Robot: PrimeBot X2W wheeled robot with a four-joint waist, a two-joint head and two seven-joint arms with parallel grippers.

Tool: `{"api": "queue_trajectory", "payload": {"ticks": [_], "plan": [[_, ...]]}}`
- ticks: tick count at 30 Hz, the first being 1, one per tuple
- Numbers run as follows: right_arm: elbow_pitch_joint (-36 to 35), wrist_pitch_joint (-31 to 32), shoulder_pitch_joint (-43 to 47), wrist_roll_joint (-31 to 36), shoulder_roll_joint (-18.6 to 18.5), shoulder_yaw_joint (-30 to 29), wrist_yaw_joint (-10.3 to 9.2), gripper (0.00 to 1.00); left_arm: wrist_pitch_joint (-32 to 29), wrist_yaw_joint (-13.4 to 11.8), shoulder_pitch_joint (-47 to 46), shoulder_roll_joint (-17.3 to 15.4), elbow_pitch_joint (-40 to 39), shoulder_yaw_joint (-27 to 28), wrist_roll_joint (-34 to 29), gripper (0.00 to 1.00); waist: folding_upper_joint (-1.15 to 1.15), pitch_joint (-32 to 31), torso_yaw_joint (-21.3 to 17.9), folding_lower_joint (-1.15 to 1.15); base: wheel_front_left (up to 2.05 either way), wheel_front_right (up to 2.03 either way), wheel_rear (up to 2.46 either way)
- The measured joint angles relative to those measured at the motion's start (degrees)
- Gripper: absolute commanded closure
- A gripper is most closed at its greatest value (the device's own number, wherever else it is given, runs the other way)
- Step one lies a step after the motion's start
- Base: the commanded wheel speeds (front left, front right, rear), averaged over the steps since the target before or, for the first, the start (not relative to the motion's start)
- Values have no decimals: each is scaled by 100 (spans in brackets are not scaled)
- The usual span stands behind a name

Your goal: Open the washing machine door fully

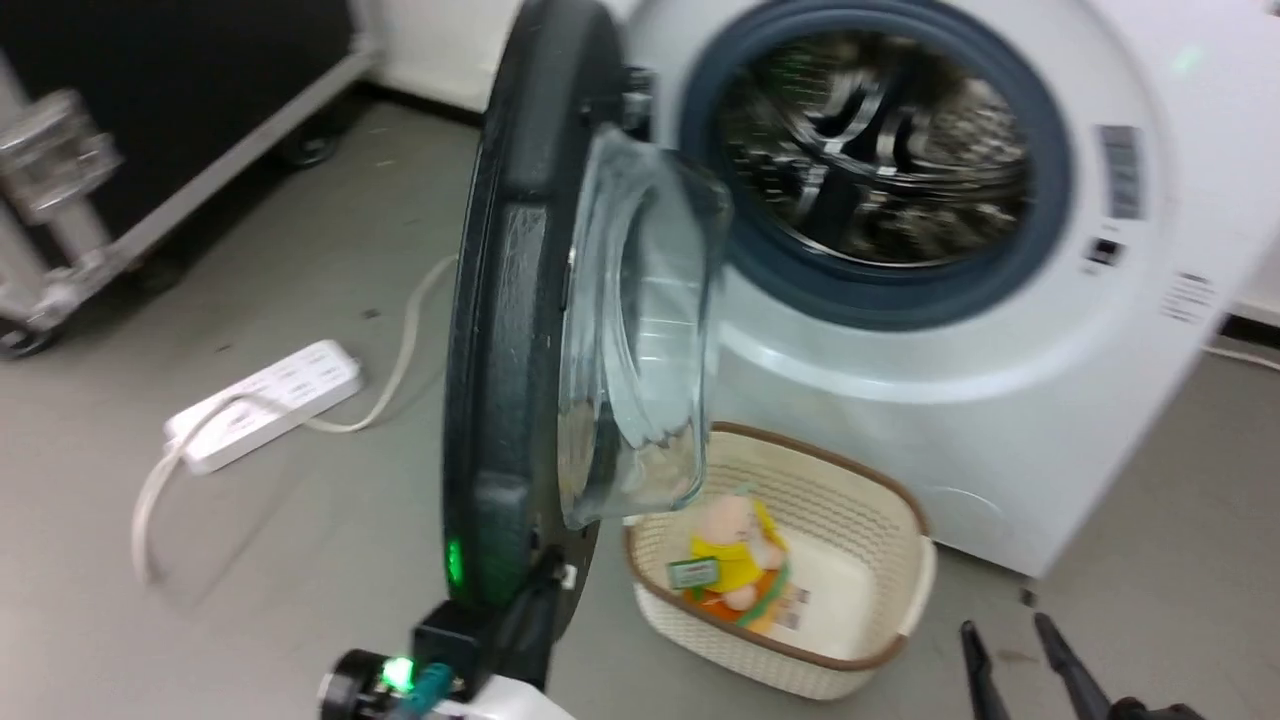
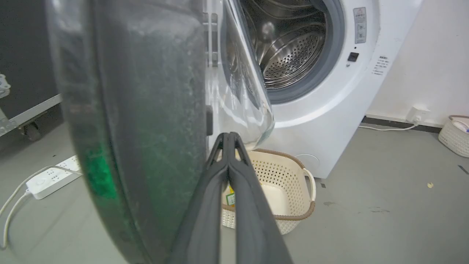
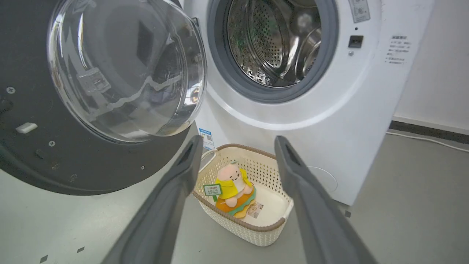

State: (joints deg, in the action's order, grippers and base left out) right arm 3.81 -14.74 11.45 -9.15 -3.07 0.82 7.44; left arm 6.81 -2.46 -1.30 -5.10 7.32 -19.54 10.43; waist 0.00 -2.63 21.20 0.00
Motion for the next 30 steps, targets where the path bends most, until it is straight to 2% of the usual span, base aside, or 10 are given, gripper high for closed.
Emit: {"api": "queue_trajectory", "payload": {"ticks": [5,9,14,20,24,30], "plan": [[60,0,-3,2,1,124,0,0,31,-115,-5,-155,-33,326,144,100,0,58,435,0,0,0,0],[67,0,-22,110,2,157,0,0,34,-181,-110,-331,-47,709,349,100,0,267,562,0,0,0,0],[55,9,-94,309,1,168,0,0,36,-213,-465,-684,51,1191,579,100,0,680,556,0,0,0,0],[-90,155,-316,476,-48,158,0,0,31,-138,-1017,-1068,378,1731,927,100,0,1225,442,1,0,0,0],[-247,260,-379,516,-137,105,0,0,21,2,-1508,-1345,825,2126,1271,100,0,1558,338,1,0,0,0],[-450,412,-402,517,-283,35,0,0,77,116,-2268,-1896,1766,2551,1473,100,0,1943,197,1,0,0,0]]}}
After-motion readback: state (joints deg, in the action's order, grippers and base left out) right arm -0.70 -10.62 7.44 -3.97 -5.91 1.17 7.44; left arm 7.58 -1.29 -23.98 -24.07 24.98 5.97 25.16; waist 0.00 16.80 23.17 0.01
